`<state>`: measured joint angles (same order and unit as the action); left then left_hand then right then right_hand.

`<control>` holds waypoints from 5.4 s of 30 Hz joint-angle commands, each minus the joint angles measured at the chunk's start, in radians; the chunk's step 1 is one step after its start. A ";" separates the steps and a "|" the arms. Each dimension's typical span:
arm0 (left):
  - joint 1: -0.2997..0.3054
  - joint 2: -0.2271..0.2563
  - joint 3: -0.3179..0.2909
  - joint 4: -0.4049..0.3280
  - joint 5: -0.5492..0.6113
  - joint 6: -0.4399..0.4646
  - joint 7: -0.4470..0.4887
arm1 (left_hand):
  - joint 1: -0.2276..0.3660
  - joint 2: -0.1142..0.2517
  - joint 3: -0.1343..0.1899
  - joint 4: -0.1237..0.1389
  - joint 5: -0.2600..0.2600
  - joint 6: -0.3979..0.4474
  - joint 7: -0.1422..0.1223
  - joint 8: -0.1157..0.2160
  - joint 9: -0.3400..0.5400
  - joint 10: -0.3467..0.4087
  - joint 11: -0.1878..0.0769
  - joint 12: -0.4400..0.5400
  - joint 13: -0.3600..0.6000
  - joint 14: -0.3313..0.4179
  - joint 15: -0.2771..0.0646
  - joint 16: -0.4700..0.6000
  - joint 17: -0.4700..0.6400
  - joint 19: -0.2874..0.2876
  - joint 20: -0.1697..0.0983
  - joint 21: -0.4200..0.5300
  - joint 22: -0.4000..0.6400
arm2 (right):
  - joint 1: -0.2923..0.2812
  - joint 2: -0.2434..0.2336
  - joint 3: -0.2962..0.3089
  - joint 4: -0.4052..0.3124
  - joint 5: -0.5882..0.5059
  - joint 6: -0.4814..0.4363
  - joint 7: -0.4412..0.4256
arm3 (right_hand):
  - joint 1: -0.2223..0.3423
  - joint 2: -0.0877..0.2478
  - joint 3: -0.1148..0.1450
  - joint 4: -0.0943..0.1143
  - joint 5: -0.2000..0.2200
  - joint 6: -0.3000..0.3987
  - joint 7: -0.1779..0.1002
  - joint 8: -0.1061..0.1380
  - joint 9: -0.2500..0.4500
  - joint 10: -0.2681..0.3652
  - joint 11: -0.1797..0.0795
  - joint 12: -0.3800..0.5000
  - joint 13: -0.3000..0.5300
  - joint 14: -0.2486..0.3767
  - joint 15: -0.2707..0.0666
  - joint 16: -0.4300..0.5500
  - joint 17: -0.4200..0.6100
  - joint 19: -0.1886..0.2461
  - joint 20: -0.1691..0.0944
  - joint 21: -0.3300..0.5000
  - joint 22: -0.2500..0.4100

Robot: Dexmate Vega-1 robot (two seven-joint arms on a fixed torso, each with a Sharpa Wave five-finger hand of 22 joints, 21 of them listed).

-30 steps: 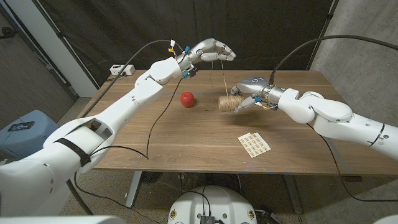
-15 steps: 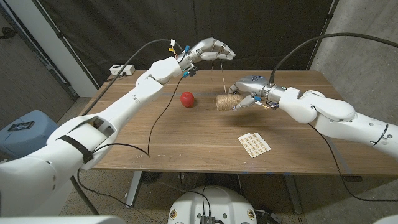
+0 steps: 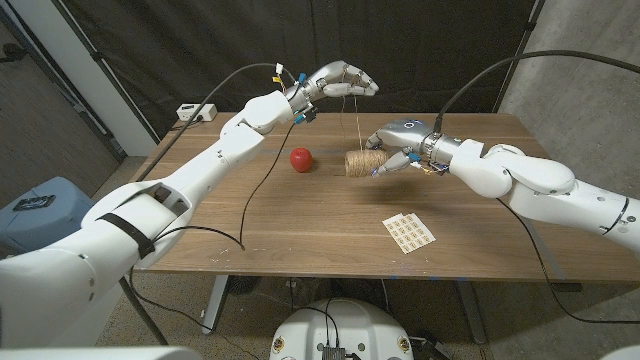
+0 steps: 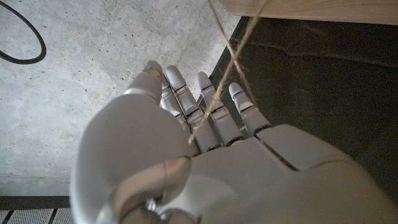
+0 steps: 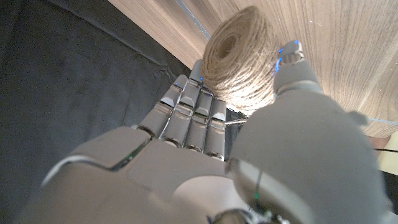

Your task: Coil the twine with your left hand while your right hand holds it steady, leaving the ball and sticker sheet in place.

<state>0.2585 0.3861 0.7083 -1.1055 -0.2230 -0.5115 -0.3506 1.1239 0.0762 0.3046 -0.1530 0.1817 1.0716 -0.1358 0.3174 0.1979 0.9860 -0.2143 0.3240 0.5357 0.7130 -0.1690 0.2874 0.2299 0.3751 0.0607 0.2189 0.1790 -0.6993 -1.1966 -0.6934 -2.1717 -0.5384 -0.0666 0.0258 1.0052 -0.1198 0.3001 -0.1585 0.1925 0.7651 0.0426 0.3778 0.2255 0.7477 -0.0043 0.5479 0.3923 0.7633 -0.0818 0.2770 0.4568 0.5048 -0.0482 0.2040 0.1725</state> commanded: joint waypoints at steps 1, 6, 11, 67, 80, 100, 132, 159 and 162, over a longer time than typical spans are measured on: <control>-0.009 -0.014 0.004 0.038 0.006 0.002 0.004 | 0.007 0.008 -0.005 0.000 0.010 -0.003 -0.004 -0.001 0.001 -0.001 0.001 -0.003 0.002 0.004 0.004 -0.001 0.005 0.003 0.002 -0.004 0.006 | -0.009 -0.017 0.022 -0.017 0.019 0.019 -0.018 | 0.116 0.124 -0.002 0.007 0.003 0.184 -0.177 0.004 0.005 0.160 -0.150 0.002 0.003 0.012 -0.143 -0.001 0.005 0.005 -0.009 -0.004 0.003; -0.013 -0.020 0.005 0.058 0.009 0.003 0.008 | 0.007 0.010 -0.005 0.000 0.010 -0.005 -0.004 -0.002 0.002 -0.001 0.001 -0.003 0.004 0.004 0.003 -0.001 0.006 0.004 0.002 -0.004 0.006 | -0.016 -0.028 0.033 -0.028 0.020 0.026 -0.034 | 0.116 0.126 -0.002 0.008 0.003 0.185 -0.177 0.004 0.005 0.160 -0.148 0.001 0.002 0.015 -0.143 0.000 0.007 0.005 -0.009 -0.004 0.003; -0.018 -0.025 0.005 0.077 0.007 0.007 0.001 | 0.008 0.010 -0.006 0.000 0.010 -0.005 -0.002 -0.002 0.002 0.000 0.000 -0.004 0.003 0.003 0.004 -0.001 0.007 0.003 0.003 -0.004 0.006 | -0.024 -0.043 0.048 -0.042 0.023 0.036 -0.053 | 0.118 0.126 -0.003 0.007 0.003 0.186 -0.177 0.005 0.005 0.163 -0.152 0.002 0.001 0.015 -0.145 0.000 0.009 0.006 -0.009 -0.004 0.003; 0.005 -0.021 0.012 0.105 0.033 0.073 0.036 | 0.012 0.010 -0.011 0.000 0.012 -0.026 -0.001 -0.010 0.003 -0.025 0.005 -0.018 0.013 -0.011 0.009 -0.012 0.010 -0.001 0.004 -0.006 0.006 | -0.067 -0.119 0.151 -0.109 0.062 0.069 -0.145 | 0.118 0.126 -0.009 0.007 0.002 0.187 -0.172 0.007 0.006 0.166 -0.150 -0.003 0.004 0.022 -0.143 -0.009 0.015 0.003 -0.012 -0.004 0.003; 0.021 -0.010 0.017 0.079 0.044 0.096 0.055 | 0.012 0.007 -0.014 -0.001 0.011 -0.035 -0.001 -0.014 0.003 -0.032 0.004 -0.022 0.014 -0.017 0.012 -0.015 0.011 -0.003 0.005 -0.006 0.006 | -0.073 -0.134 0.166 -0.113 0.054 0.074 -0.168 | 0.119 0.126 -0.009 0.006 0.002 0.188 -0.176 0.007 0.006 0.166 -0.152 -0.003 0.006 0.022 -0.143 -0.011 0.016 0.004 -0.011 -0.004 0.003; 0.050 0.008 0.019 0.031 0.044 0.135 0.074 | 0.013 0.011 -0.016 0.001 0.011 -0.037 0.000 -0.015 0.004 -0.033 0.005 -0.025 0.015 -0.018 0.013 -0.016 0.013 -0.005 0.008 -0.006 0.006 | -0.083 -0.156 0.187 -0.133 0.037 0.076 -0.203 | 0.122 0.127 -0.010 0.006 0.003 0.187 -0.175 0.007 0.006 0.167 -0.152 -0.004 0.007 0.023 -0.143 -0.015 0.017 0.003 -0.011 -0.004 0.003; 0.037 -0.029 0.028 0.111 0.041 0.128 0.069 | 0.016 0.013 -0.017 0.001 0.012 -0.035 0.001 -0.015 0.004 -0.033 0.004 -0.027 0.018 -0.018 0.015 -0.018 0.014 -0.005 0.009 -0.006 0.006 | -0.057 -0.151 0.205 -0.117 0.000 0.080 -0.243 | 0.120 0.130 -0.014 0.008 0.002 0.188 -0.174 0.007 0.006 0.170 -0.147 -0.007 0.007 0.028 -0.143 -0.016 0.024 0.002 -0.011 -0.004 0.003; 0.012 -0.102 0.023 0.261 0.027 0.058 0.040 | 0.015 0.014 -0.020 0.002 0.012 -0.038 -0.001 -0.017 0.004 -0.036 0.005 -0.031 0.019 -0.018 0.016 -0.021 0.014 -0.005 0.010 -0.006 0.006 | 0.013 -0.058 0.184 -0.081 -0.012 0.116 -0.228 | 0.122 0.131 -0.015 0.007 0.001 0.187 -0.176 0.007 0.006 0.171 -0.149 -0.008 0.009 0.027 -0.145 -0.021 0.026 0.002 -0.010 -0.004 0.003; 0.021 -0.100 0.021 0.248 0.023 0.062 0.039 | 0.014 0.014 -0.020 0.002 0.012 -0.040 -0.001 -0.017 0.004 -0.038 0.006 -0.031 0.020 -0.019 0.017 -0.021 0.014 -0.005 0.010 -0.006 0.006 | 0.025 -0.046 0.179 -0.073 -0.016 0.119 -0.221 | 0.123 0.131 -0.015 0.006 0.001 0.188 -0.177 0.008 0.006 0.172 -0.148 -0.008 0.010 0.026 -0.144 -0.023 0.026 0.002 -0.011 -0.004 0.003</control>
<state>0.2690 0.3009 0.7355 -0.8693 -0.1902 -0.4379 -0.3024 1.1330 0.0853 0.2880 -0.1501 0.1887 1.0395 -0.1358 0.3028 0.1976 0.9518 -0.2091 0.2958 0.5542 0.6948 -0.1587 0.2720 0.2392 0.3715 0.0643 0.2130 0.1843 -0.7078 -1.2831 -0.4992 -2.2631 -0.5331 0.0416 -0.2069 1.0055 -0.1200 0.2841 -0.1580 0.1885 0.7680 0.0455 0.3777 0.2278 0.7589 -0.0047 0.5357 0.3969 0.7830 -0.0871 0.2549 0.4801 0.5048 -0.0482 0.2003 0.1726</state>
